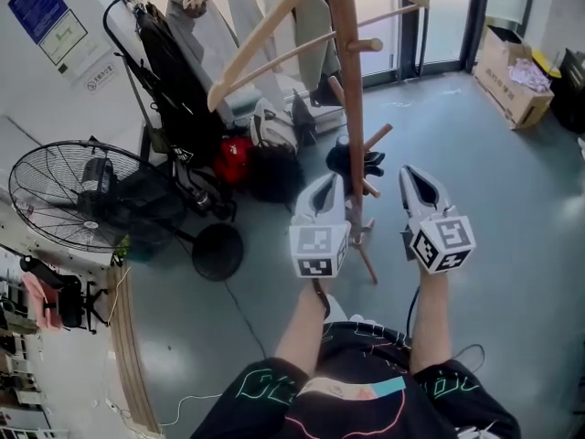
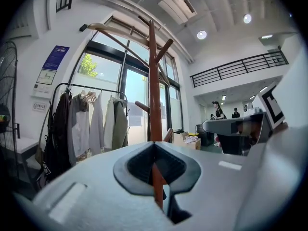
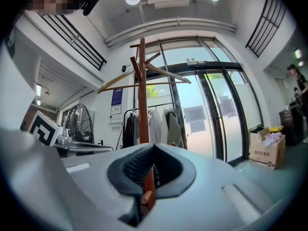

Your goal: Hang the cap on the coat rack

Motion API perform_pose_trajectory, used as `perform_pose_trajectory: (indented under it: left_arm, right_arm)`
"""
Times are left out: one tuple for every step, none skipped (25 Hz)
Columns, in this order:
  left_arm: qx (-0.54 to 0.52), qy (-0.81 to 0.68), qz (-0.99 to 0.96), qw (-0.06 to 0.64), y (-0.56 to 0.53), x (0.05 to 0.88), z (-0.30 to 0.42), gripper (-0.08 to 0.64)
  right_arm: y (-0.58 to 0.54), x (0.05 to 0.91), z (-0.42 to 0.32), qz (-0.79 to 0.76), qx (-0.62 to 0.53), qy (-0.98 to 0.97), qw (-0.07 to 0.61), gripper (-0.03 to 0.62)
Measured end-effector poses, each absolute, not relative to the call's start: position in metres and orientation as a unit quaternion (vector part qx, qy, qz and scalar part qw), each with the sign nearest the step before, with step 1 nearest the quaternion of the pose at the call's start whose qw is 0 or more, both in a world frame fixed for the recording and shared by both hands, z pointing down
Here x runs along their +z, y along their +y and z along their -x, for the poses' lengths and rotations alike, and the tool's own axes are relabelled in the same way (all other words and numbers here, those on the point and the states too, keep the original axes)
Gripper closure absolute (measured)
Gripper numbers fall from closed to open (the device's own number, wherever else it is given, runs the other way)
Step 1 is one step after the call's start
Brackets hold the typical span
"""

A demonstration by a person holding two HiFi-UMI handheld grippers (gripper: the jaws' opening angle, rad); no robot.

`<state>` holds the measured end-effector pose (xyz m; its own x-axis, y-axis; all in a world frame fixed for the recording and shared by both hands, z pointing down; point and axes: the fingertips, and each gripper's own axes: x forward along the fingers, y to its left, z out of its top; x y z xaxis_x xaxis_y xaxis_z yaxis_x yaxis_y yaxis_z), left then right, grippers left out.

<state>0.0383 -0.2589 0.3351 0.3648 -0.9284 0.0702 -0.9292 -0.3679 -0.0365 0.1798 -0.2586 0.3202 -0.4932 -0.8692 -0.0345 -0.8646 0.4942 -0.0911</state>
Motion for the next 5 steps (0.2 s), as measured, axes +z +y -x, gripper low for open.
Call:
perform_pose_trajectory:
  left_arm:
    - [0.04, -0.564, -0.825, 0.004, -0.2586, 0.3327, -0.0388, 0.549]
    - [0.04, -0.566, -0.824, 0.003, -0.2584, 0.33, -0.0397, 0.549]
    - [0.04, -0.567, -0.823, 0.002, -0.2583, 0.3283, -0.0411, 0.549]
    - [0.04, -0.567, -0.823, 0.001, -0.2583, 0.3276, -0.0429, 0.549]
    - [0.04, -0.567, -0.823, 0.0, -0.2584, 0.3275, -0.0449, 0.549]
  right_arm:
    - [-0.2583, 0.3209, -0.1797, 0.501, -0.029, 0.864, 0.036, 0.589]
    - [-0.2583, 0.3213, -0.1802, 0.501, -0.027, 0.864, 0.035, 0.589]
    - [-0.2583, 0.3215, -0.1812, 0.5, -0.026, 0.865, 0.034, 0.589]
    - [-0.2584, 0.3215, -0.1825, 0.5, -0.026, 0.865, 0.034, 0.589]
    - [-0.2584, 0.3216, -0.184, 0.5, -0.026, 0.865, 0.034, 0.589]
